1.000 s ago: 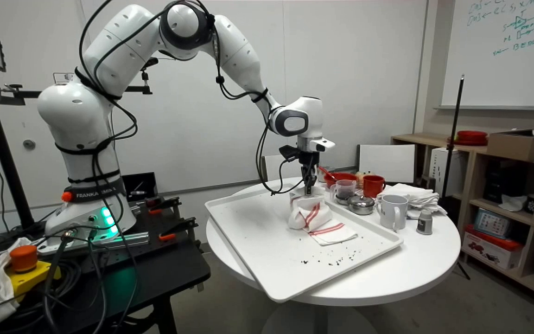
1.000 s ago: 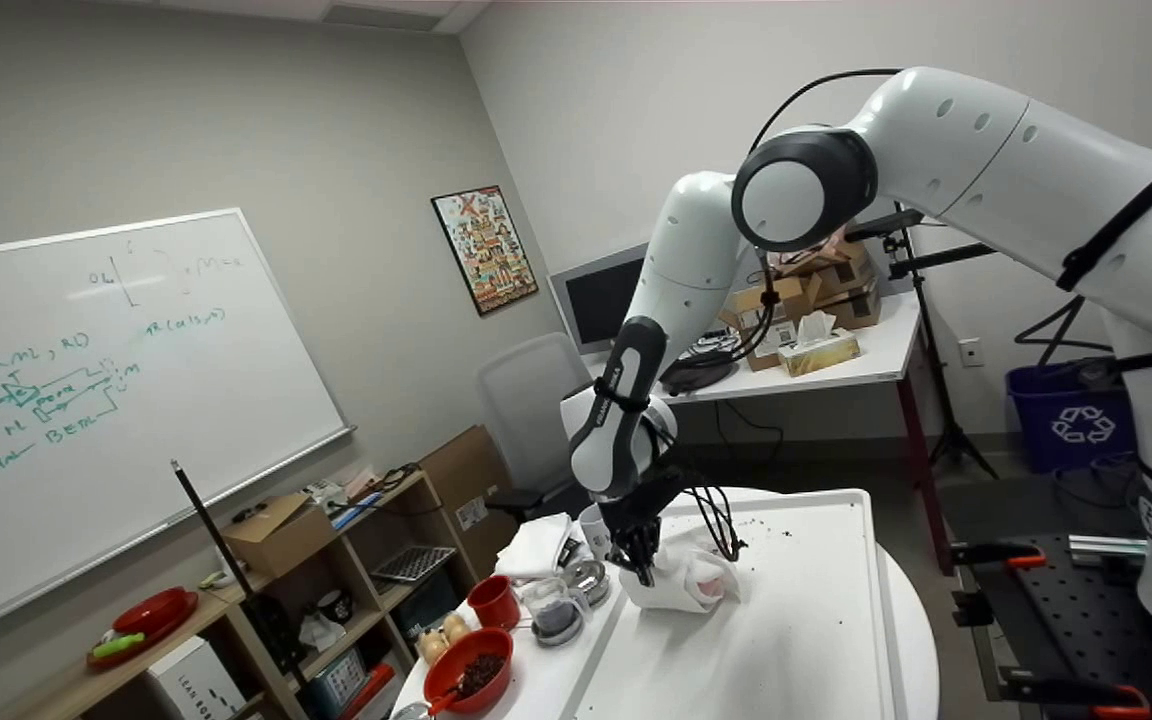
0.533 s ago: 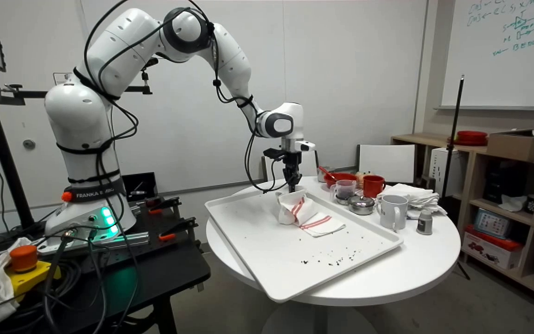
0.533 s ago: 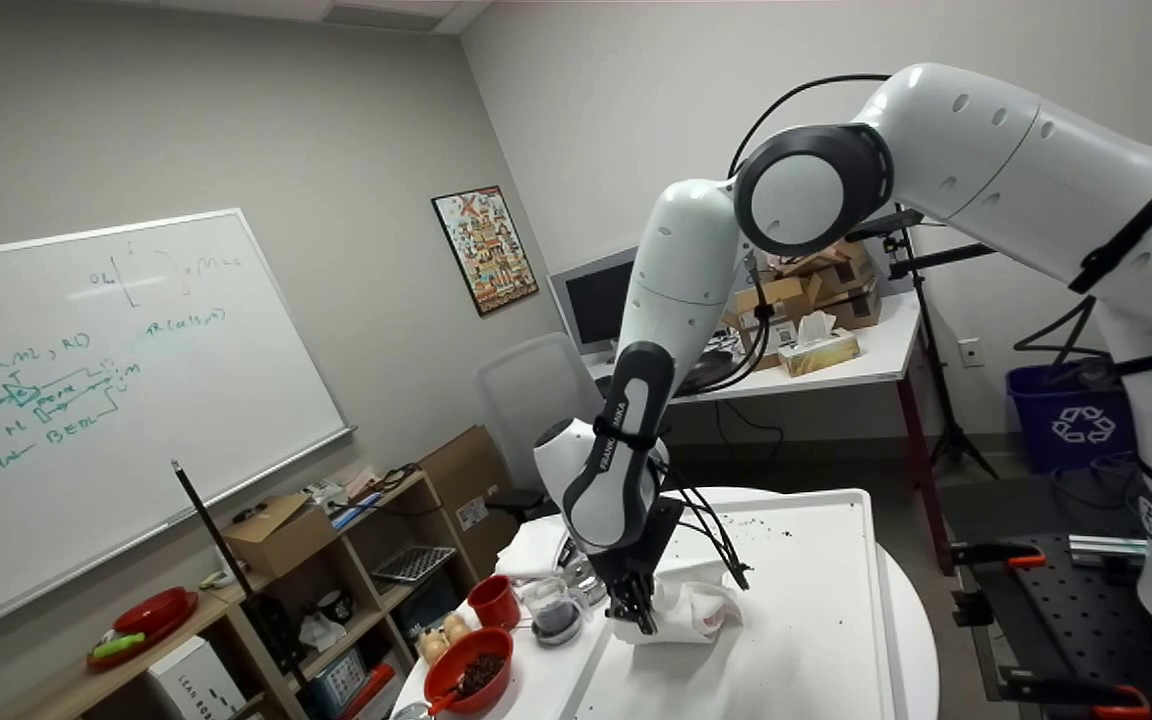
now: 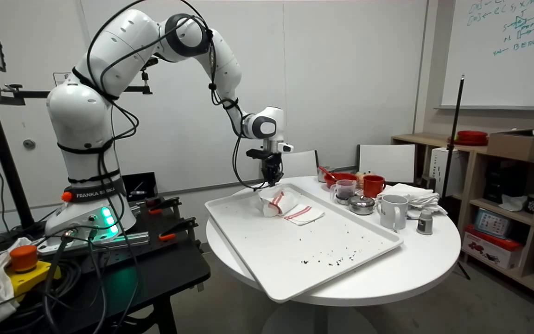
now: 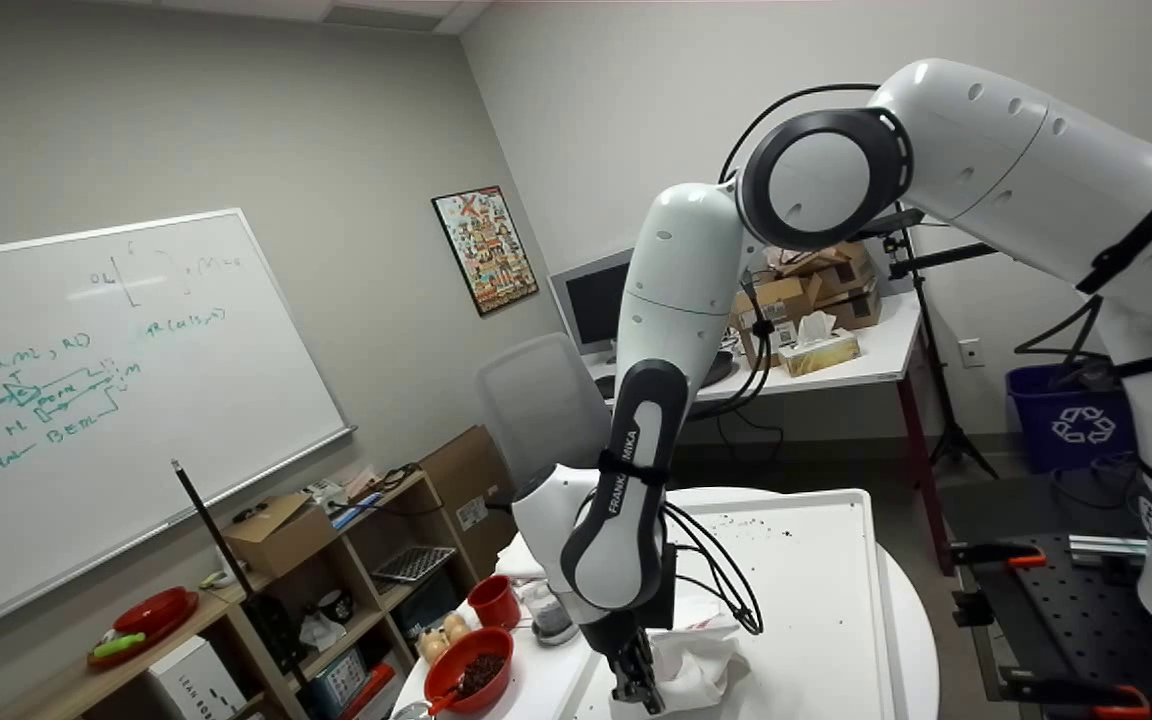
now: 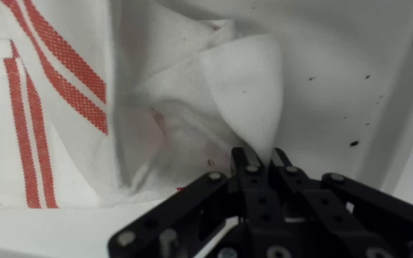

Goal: Use the towel to wipe the tray

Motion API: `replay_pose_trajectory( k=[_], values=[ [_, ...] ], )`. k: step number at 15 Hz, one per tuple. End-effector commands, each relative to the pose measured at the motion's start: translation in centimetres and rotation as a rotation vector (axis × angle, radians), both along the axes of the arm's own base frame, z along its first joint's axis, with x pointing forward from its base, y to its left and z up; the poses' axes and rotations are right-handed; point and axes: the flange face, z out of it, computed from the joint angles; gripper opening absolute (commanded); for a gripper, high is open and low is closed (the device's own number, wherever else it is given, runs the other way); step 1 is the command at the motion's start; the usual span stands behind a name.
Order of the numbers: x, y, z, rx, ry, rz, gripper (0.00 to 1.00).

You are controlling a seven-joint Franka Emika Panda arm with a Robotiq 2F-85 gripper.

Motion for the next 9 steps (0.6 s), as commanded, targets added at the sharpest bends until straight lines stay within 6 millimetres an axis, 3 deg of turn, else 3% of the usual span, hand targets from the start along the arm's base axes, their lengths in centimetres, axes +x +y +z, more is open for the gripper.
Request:
replay_pose_trajectory(
  k=[1,6,9],
  values=[
    [-1.9,3.2,1.1,0.078,0.013,0.165,0.06],
    [-4.4,7.0,2.1,0.263,0.085,0.354,0.06],
    [-5.1,7.2,2.9,0.416,0.170,0.347,0.06]
  ],
)
